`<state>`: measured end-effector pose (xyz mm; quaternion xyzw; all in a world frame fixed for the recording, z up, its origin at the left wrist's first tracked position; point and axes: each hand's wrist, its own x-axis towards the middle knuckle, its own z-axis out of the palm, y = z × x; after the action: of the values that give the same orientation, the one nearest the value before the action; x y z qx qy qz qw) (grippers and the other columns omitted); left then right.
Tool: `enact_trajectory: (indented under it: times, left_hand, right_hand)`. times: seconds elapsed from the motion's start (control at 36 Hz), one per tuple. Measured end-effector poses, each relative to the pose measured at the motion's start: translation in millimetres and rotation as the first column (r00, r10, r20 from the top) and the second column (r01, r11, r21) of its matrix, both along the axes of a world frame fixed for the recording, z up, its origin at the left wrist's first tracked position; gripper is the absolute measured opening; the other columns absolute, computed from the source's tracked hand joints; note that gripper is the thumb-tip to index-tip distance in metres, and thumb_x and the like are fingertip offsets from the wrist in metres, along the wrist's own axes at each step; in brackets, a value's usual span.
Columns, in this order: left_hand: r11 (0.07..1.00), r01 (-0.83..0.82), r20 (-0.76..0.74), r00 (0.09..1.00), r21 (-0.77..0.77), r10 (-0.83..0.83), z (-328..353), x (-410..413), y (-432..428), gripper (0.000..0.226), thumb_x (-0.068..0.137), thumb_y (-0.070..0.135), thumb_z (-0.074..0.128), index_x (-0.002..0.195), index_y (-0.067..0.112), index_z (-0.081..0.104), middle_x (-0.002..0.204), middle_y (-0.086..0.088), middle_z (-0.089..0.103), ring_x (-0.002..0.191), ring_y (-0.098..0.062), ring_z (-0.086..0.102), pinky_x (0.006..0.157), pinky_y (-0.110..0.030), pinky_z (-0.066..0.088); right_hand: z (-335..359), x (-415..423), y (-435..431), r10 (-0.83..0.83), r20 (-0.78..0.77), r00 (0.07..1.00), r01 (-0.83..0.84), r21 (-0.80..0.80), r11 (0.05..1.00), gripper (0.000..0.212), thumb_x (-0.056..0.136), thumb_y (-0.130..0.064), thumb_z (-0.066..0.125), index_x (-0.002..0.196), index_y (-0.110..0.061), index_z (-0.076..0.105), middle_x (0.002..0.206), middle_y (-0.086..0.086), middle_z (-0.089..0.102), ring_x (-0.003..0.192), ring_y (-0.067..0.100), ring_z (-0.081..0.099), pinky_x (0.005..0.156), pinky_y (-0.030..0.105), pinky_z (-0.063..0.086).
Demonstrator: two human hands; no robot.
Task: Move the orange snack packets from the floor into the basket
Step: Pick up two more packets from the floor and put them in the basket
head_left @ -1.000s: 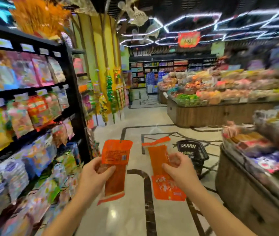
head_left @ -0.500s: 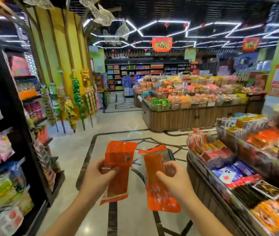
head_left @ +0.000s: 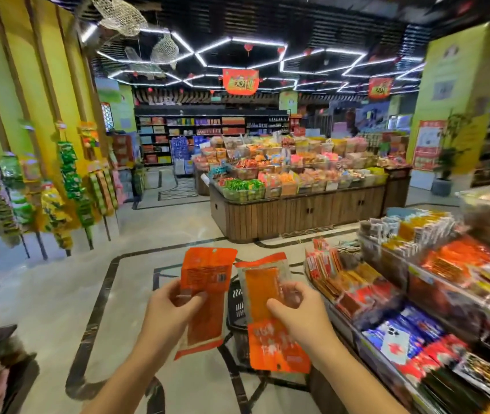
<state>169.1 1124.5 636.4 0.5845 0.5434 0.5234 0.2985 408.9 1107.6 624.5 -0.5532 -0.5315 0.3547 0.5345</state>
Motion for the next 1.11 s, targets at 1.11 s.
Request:
enact_trajectory:
  times: [1.11]
  left_hand:
    - [0.998,-0.026,-0.015,1.000,-0.059,0.025,7.4,143.5,510.8,0.022,0.087,0.022,0.071,0.108,0.023,0.068,0.103,0.003,0.072,0.096,-0.016,0.065,0.086,-0.041,0.054]
  right_hand:
    - [-7.9,128.5,544.1,0.013,-0.074,0.997,-0.015,-0.032,0.999,0.019,0.082,-0.025,0.076,0.095,-0.028,0.063,0.097,-0.004,0.075,0.082,0.015,0.075,0.076,0.045,0.064]
